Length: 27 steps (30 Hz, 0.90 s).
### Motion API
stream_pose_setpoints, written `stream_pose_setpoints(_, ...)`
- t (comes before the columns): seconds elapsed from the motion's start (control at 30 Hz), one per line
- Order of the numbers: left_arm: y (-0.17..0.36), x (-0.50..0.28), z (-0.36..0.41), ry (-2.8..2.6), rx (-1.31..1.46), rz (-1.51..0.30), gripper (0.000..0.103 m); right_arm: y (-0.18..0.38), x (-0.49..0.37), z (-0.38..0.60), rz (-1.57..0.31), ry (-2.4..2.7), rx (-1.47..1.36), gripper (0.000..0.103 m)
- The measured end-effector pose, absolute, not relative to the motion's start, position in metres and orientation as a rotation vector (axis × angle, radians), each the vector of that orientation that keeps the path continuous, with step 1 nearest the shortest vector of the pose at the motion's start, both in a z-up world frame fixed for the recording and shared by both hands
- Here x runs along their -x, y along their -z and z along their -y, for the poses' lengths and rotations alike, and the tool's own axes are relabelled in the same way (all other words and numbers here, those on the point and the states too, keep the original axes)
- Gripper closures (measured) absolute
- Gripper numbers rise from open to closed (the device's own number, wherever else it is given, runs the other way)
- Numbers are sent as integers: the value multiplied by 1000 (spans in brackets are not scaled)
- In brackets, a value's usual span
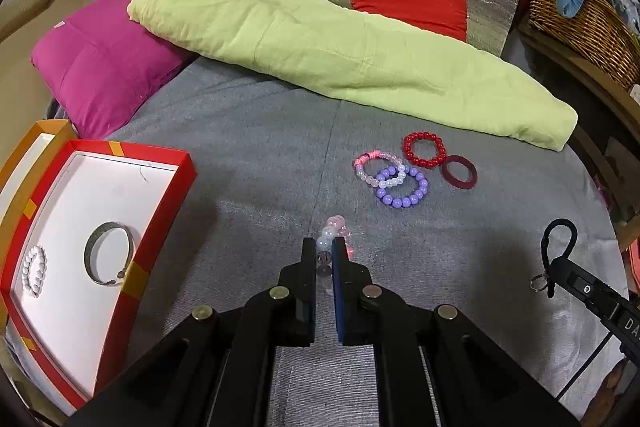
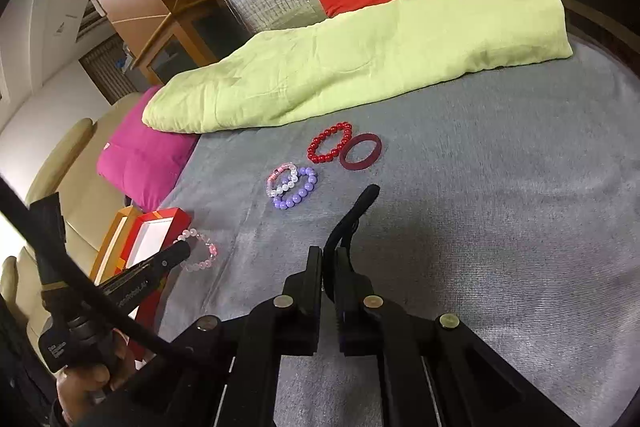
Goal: Organize jewelry
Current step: 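Carry both items to the red box and release them inside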
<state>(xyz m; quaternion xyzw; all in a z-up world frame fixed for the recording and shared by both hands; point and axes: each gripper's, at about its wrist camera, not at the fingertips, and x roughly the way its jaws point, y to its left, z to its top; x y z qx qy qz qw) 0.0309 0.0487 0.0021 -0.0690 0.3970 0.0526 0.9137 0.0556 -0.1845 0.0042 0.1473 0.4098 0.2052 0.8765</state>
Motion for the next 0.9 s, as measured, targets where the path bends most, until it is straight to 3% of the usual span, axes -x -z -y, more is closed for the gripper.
stream_pose_setpoints(0.5, -19, -15, -78, -154, 145, -750, 95, -17, -40, 162, -847, -418, -208, 97)
stream_pose_setpoints(0.73, -40, 12, -160, -229, 293, -670, 95, -5, -32, 131, -920, -432, -163, 97)
stream_pose_setpoints(0.9, -45, 33, -232, -300, 446, -639, 96, -29, -25, 61, -915, -546, -104, 97)
